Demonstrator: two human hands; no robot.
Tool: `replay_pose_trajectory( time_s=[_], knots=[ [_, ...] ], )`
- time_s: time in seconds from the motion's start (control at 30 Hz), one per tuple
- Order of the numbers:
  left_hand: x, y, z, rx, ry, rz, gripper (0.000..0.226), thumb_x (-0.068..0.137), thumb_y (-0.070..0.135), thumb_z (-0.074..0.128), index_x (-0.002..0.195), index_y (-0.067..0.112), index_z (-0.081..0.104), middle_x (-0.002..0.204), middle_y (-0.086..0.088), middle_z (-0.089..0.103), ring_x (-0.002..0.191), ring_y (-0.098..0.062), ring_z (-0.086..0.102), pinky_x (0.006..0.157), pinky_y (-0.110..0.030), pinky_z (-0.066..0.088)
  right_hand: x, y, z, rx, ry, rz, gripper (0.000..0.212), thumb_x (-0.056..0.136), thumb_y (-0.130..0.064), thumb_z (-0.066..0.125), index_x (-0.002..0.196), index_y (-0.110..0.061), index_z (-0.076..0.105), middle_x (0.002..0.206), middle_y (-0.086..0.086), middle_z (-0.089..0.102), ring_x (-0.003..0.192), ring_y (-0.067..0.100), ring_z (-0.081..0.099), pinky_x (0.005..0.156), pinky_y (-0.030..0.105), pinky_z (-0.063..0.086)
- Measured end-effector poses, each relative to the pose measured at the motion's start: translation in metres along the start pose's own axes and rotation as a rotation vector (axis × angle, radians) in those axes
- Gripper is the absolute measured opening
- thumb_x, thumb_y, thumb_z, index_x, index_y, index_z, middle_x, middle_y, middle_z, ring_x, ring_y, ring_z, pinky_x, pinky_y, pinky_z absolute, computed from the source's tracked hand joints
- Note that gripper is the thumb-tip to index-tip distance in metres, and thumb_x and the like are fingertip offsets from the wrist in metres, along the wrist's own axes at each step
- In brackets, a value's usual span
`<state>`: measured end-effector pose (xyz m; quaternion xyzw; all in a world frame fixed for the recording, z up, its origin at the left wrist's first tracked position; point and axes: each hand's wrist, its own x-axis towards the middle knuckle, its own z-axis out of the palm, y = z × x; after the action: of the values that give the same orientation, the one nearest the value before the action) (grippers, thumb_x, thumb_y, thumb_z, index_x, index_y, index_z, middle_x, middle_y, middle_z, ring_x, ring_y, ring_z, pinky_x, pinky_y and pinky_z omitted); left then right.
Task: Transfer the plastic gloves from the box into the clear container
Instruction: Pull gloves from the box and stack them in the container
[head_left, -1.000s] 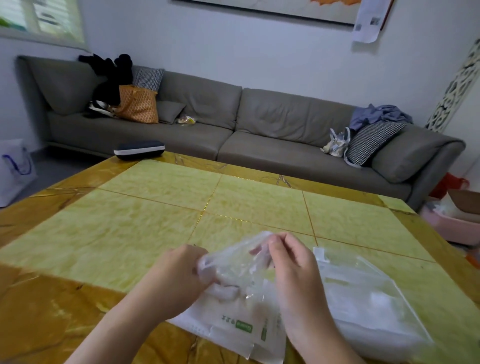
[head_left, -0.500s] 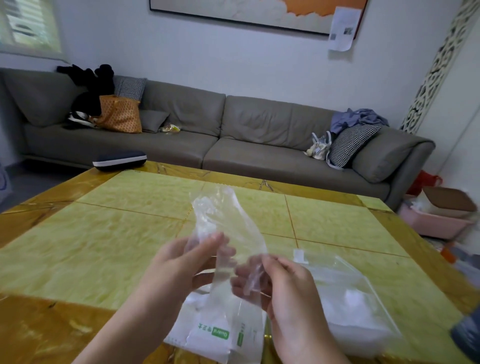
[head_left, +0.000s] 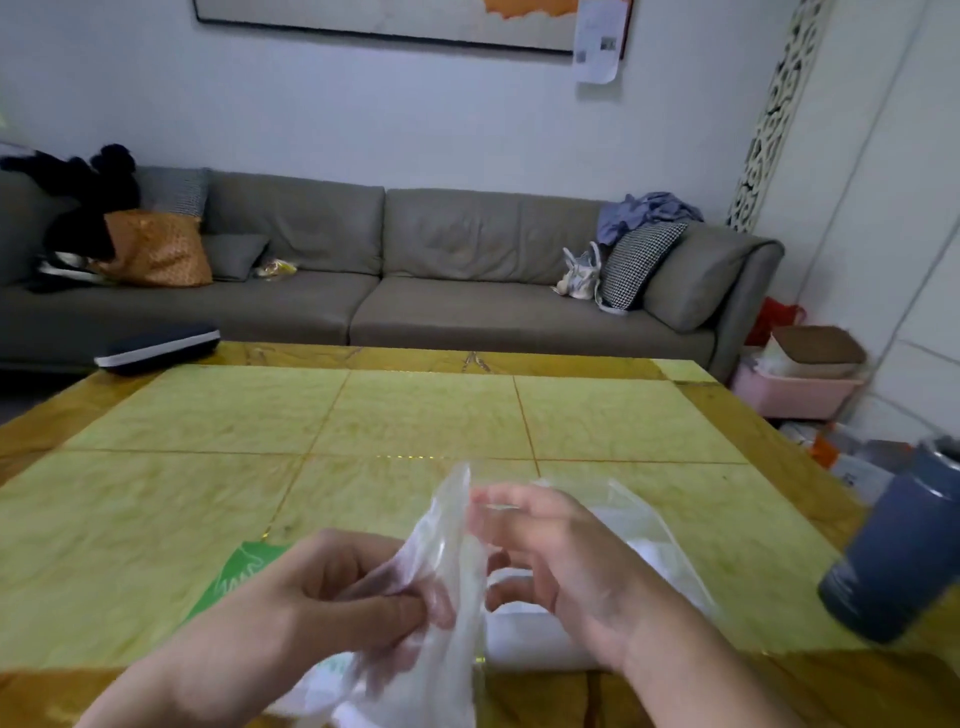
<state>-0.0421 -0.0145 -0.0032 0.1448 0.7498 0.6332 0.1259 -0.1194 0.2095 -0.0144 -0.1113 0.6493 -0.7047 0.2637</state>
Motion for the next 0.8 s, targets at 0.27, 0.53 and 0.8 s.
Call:
replay_pose_trajectory(
  time_s=[0.27,0.53,0.8],
  knots=[
    [0.023,0.009,0.017,-0.217,-0.003,-0.095,0.031,0.078,0.018,0.081,0.096,-0.006,0.073,0.086,-0.027,0.06,0.08,-0.035,0.053,0.07,-0.037,0.038,-0.027,-0.016,-0.033,-0.166,-0.144,-0.219,0.01,0.093,-0.006,0.077,0.094,0.003,0.072,0.085,0.02,0.073,0.075,0.029,0.072,0.074,0.035,0.059],
    [0.073,0.039,0.057,0.684,0.878,0.084,0.018,0.094,0.025,0.068,0.111,0.029,0.064,0.093,0.014,0.067,0.086,-0.003,0.062,0.074,-0.023,0.046,-0.029,-0.019,-0.095,-0.186,0.479,-0.12,0.015,0.096,-0.008,0.074,0.086,0.0,0.065,0.06,0.009,0.064,0.047,0.021,0.053,0.042,0.027,0.038],
    [0.115,-0.002,0.117,1.061,0.334,-0.095,0.029,0.098,0.041,0.056,0.127,0.038,0.056,0.114,0.019,0.057,0.1,-0.006,0.06,0.087,-0.029,0.052,-0.033,-0.008,-0.1,-0.561,0.567,0.006,0.023,0.095,-0.021,0.076,0.081,-0.003,0.071,0.06,0.004,0.073,0.044,0.013,0.064,0.043,0.025,0.048]
  ],
)
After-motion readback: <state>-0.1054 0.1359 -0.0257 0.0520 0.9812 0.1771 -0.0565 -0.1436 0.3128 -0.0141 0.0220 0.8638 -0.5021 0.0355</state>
